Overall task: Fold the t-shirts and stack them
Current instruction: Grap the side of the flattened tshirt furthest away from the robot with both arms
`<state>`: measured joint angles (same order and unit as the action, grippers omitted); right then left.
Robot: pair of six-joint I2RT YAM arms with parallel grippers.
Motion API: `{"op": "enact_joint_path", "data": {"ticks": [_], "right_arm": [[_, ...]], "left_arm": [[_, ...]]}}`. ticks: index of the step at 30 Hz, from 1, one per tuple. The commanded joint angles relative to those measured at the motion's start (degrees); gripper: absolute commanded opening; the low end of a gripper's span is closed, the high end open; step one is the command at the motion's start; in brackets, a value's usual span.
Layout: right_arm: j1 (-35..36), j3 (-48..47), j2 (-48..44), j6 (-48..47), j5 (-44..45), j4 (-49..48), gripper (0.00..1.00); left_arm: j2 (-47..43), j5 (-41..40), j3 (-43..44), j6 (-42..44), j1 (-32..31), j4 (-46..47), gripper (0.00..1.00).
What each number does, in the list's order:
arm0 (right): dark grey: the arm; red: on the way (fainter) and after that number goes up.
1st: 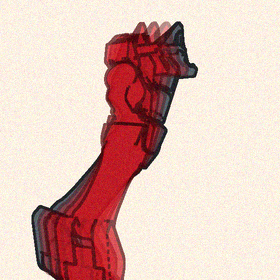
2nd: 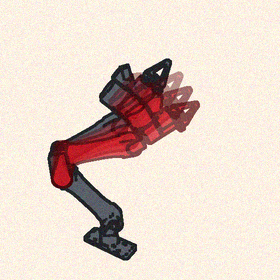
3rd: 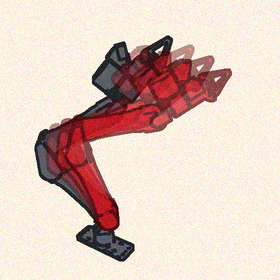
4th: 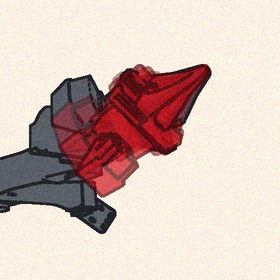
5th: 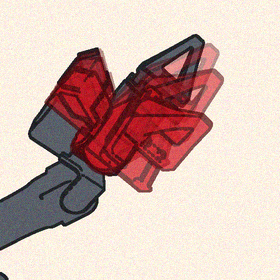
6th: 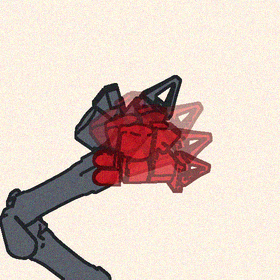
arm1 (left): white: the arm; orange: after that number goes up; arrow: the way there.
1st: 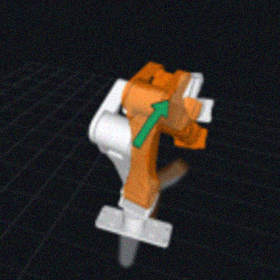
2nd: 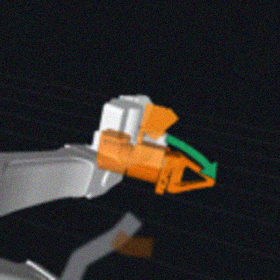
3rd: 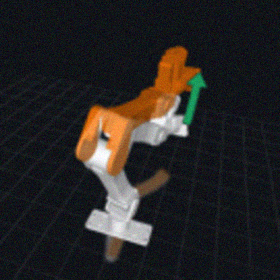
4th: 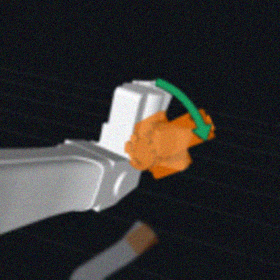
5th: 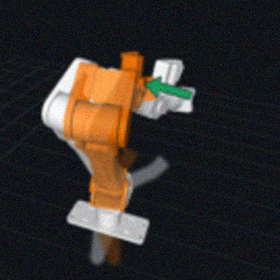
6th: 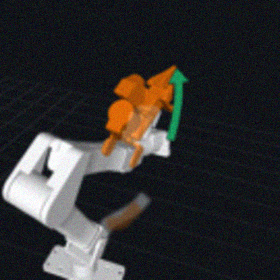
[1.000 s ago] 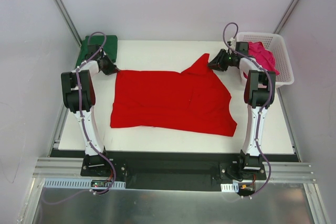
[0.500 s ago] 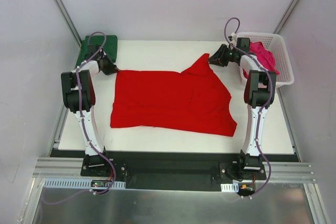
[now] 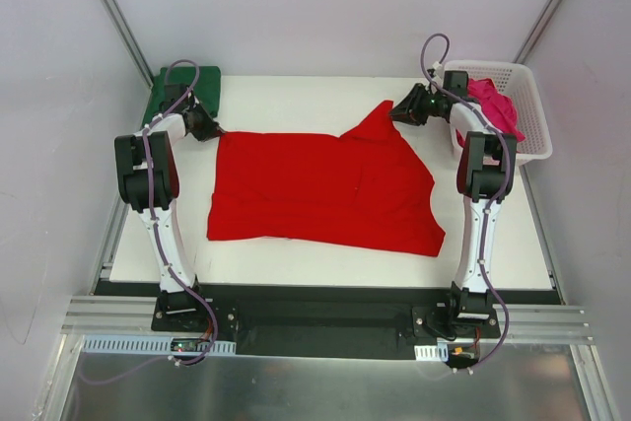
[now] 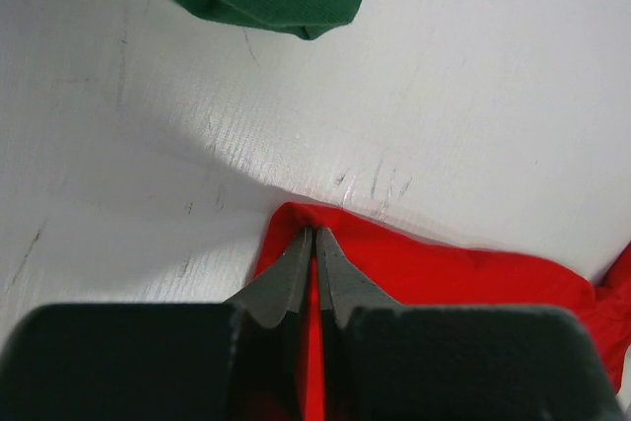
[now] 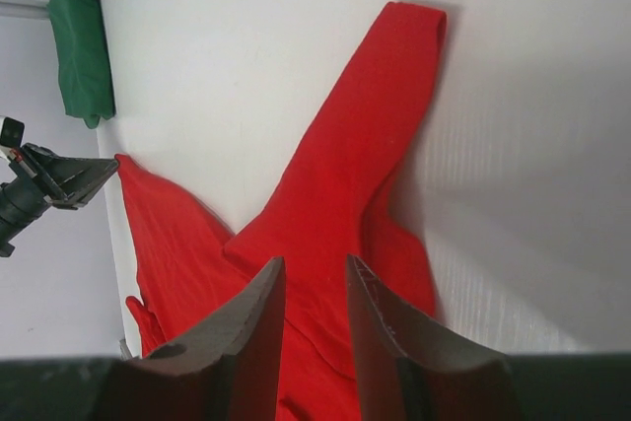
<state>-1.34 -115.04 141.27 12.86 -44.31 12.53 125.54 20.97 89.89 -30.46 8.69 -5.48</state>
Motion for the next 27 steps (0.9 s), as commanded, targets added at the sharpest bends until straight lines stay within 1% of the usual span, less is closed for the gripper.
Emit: {"op": "enact_joint_path", "data": {"ticks": [1, 18, 23, 24, 26, 27], "right_arm": [[0.3, -0.6, -1.4, -1.8, -0.7, 1.2, 0.34], [1.1, 3.2, -3.7, -4.5, -0.3, 5.0, 0.34], [1.3, 3.5, -4.0, -5.2, -0.3, 6.0, 0.32], [1.3, 3.5, -4.1, -5.3, -0.4, 6.1, 0.28], [1.3, 3.5, -4.1, -5.5, -0.4, 6.3, 0.23], [1.3, 3.5, -4.1, -5.6, -0.4, 6.4, 0.14]], "left_arm": [[-0.2, 0.3, 1.9, -0.3, 0.2, -0.4, 0.0], [-1.3, 0.4, 0.2, -0.4, 0.2, -0.3, 0.0], [-1.5, 0.5, -0.3, -0.4, 0.2, -0.1, 0.0], [-1.4, 0.5, -0.3, -0.4, 0.2, 0.0, 0.0], [-1.5, 0.5, -0.5, -0.4, 0.2, 0.1, 0.0], [-1.6, 0.6, -0.4, -0.4, 0.1, 0.1, 0.0]]}}
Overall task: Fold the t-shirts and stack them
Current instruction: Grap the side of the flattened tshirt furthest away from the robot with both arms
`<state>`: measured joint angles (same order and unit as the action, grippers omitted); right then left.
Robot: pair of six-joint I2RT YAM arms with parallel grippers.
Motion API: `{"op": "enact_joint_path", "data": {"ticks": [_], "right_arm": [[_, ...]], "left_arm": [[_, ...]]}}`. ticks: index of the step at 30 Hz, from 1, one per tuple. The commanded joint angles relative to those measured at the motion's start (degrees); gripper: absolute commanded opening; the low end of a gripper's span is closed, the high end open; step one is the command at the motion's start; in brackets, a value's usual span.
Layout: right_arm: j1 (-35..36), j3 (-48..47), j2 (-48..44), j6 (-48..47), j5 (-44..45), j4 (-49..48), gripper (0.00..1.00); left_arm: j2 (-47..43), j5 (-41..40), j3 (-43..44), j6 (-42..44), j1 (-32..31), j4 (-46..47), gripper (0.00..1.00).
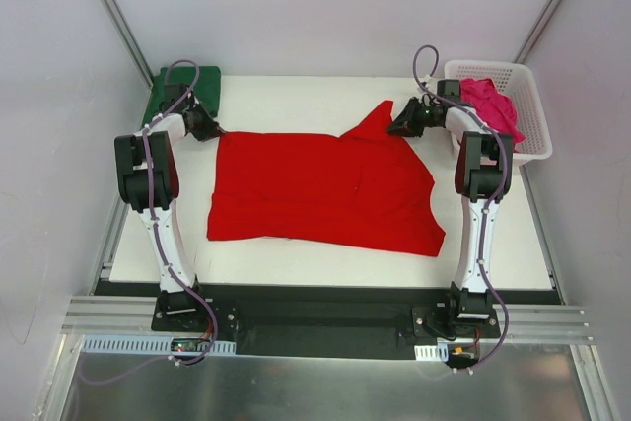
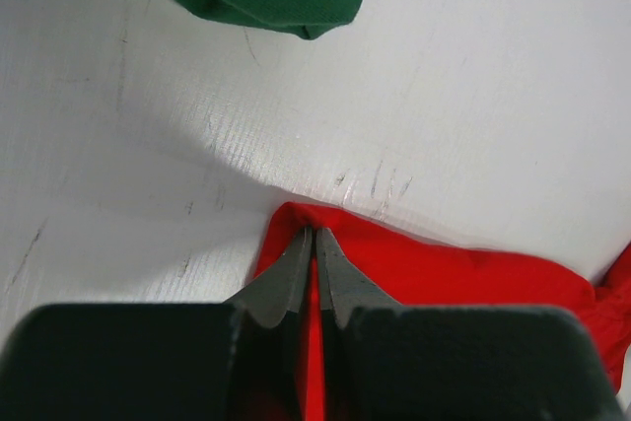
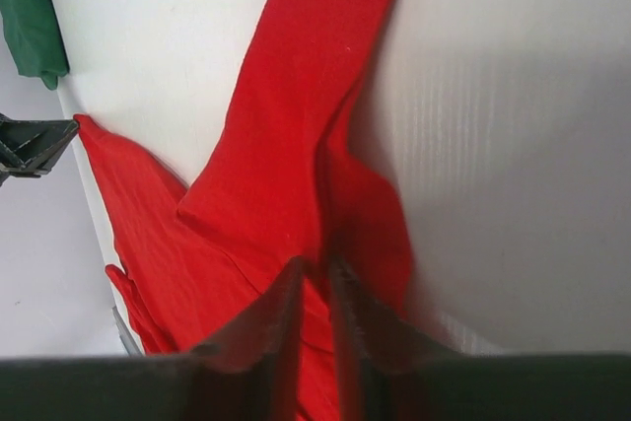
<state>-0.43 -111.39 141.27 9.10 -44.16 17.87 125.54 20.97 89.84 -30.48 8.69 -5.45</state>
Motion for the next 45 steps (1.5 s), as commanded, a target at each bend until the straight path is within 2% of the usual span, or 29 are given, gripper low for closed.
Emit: {"op": "enact_joint_path", "data": {"ticks": [1, 3, 12, 24, 36, 45], "right_arm": [[0.3, -0.1, -4.1, -1.8, -0.5, 1.0, 0.1], [0.3, 0.5, -4.7, -2.0, -0.6, 1.0, 0.01], [1.9, 5.4, -9.2, -3.3, -0.7, -0.3, 0.01], [4.3, 5.0, -14.4, -3.8, 0.0, 1.3, 0.01], [8.7, 14.0, -20.4, -5.4, 1.3, 1.5, 0.01], [12.9, 16.8, -21.6, -6.9, 3.4, 2.9, 0.03]], "left_arm": [[-1.6, 0.5, -0.5, -0.4, 0.2, 0.1, 0.0], [-1.6, 0.6, -0.6, -0.4, 0.2, 0.1, 0.0], [-2.4, 1.2, -1.9, -0.5, 0.1, 0.5, 0.0], [-3.6, 1.6, -2.8, -0.6, 0.1, 0.6, 0.0], [-3.9, 1.8, -3.2, -0.6, 0.2, 1.0, 0.0], [-4.0, 1.8, -3.4, -0.5, 0.2, 1.0, 0.0]]}}
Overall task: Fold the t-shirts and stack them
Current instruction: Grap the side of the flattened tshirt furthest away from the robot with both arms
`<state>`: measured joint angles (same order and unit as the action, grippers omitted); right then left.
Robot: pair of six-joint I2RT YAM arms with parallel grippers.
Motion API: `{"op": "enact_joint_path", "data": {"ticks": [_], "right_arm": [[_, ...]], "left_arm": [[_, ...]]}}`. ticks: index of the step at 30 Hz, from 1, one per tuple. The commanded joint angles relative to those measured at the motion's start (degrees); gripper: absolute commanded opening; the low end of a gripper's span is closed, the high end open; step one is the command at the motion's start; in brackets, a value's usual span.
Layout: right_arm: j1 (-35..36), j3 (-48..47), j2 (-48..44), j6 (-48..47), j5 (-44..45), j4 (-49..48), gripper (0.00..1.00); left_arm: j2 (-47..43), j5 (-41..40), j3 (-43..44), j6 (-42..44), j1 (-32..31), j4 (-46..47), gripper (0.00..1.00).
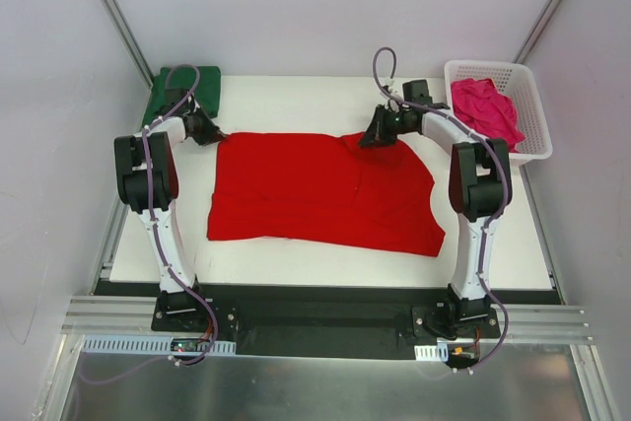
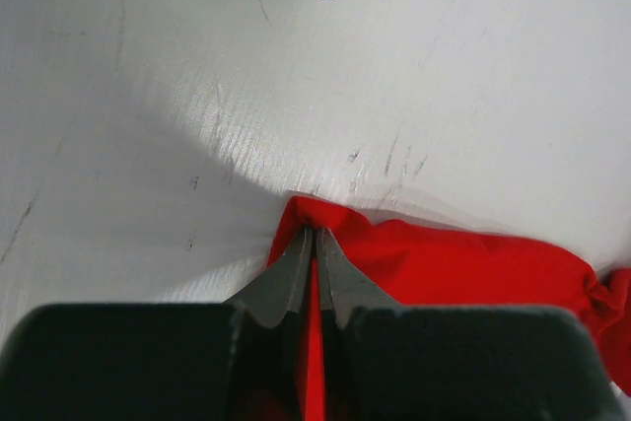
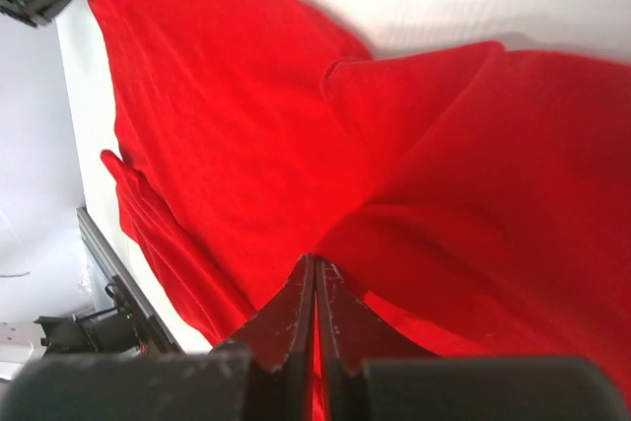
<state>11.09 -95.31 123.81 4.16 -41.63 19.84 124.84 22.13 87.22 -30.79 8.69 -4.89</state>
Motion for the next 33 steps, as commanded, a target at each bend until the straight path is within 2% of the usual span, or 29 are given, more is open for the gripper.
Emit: {"op": "enact_joint_path", "data": {"ticks": [1, 2, 3, 5, 7, 19, 33], "right_arm": [[1.4, 1.4, -4.0, -2.1, 1.5, 1.3, 0.09], [1.4, 1.9, -4.4, -2.0, 3.5, 1.3, 0.26], [1.3, 2.5, -4.8, -2.0, 4.9, 1.3, 0.34], [1.2, 4.1, -5.8, -2.2, 7.6, 1.2, 0.45], [0.8, 5.0, -7.3, -2.1, 11.2, 0.7, 0.5], [-4.1, 14.5, -14.9, -0.3, 14.0, -2.6, 0.5], [-4.2, 17.9, -13.9, -0.1, 16.3, -3.5, 0.5]], "left_arm": [[-3.2, 0.6, -0.7, -0.2, 0.2, 0.4, 0.0], [-3.3, 0.7, -0.7, -0.2, 0.3, 0.4, 0.0], [-3.3, 0.7, -0.7, -0.2, 0.2, 0.4, 0.0], [-3.3, 0.7, -0.7, -0.2, 0.2, 0.5, 0.0], [-3.4, 0.6, -0.9, -0.2, 0.3, 0.5, 0.0], [-3.2, 0.7, -0.9, -0.2, 0.3, 0.5, 0.0], [-3.5, 0.7, -1.0, -0.1, 0.2, 0.6, 0.0]]}}
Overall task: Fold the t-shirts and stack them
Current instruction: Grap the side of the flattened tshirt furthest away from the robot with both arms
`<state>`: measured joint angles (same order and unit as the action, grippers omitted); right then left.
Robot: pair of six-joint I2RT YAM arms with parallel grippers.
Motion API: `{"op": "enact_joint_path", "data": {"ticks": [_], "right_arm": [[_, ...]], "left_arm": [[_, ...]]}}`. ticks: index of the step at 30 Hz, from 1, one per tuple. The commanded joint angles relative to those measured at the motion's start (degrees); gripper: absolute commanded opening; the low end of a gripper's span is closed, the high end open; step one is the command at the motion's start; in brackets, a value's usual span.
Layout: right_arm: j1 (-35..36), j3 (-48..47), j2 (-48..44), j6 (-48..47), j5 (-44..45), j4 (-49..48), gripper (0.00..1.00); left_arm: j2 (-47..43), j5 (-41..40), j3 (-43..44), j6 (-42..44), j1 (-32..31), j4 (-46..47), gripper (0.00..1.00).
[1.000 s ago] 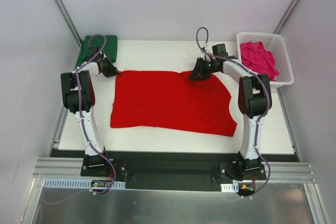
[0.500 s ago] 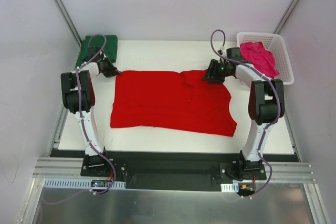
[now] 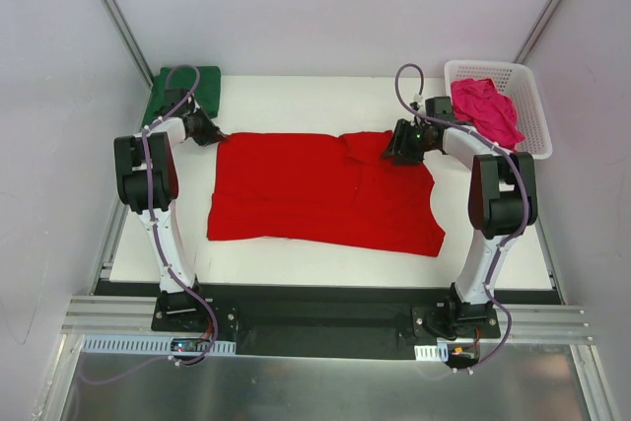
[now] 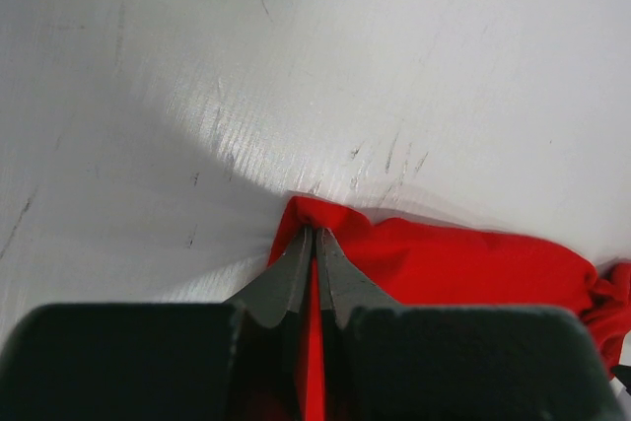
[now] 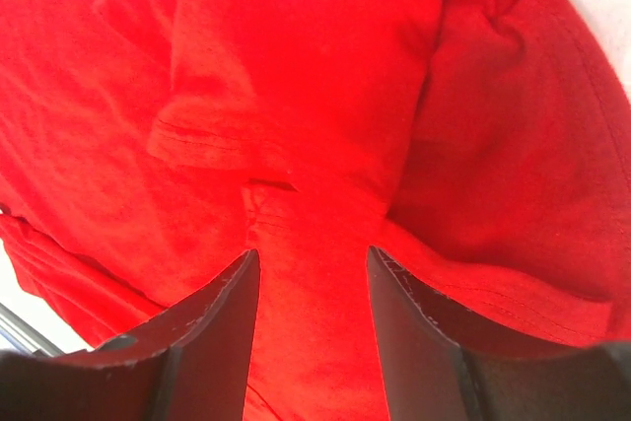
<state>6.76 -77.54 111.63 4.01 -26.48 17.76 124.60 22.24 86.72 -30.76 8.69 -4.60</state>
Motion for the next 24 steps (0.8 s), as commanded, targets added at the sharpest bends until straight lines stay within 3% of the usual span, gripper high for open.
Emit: {"op": "enact_joint_path", "data": {"ticks": [1, 24], "right_arm": [[0.0, 0.2, -1.5, 0.0, 1.3, -1.4, 0.5], [-0.3, -2.4, 5.0, 0.0, 1.1, -1.6, 0.49]], "left_arm": [[-3.2, 0.5, -0.6, -0.1, 0.2, 0.3, 0.0], [-3.2, 0.3, -0.6, 0.2, 0.4, 0.3, 0.0]]}}
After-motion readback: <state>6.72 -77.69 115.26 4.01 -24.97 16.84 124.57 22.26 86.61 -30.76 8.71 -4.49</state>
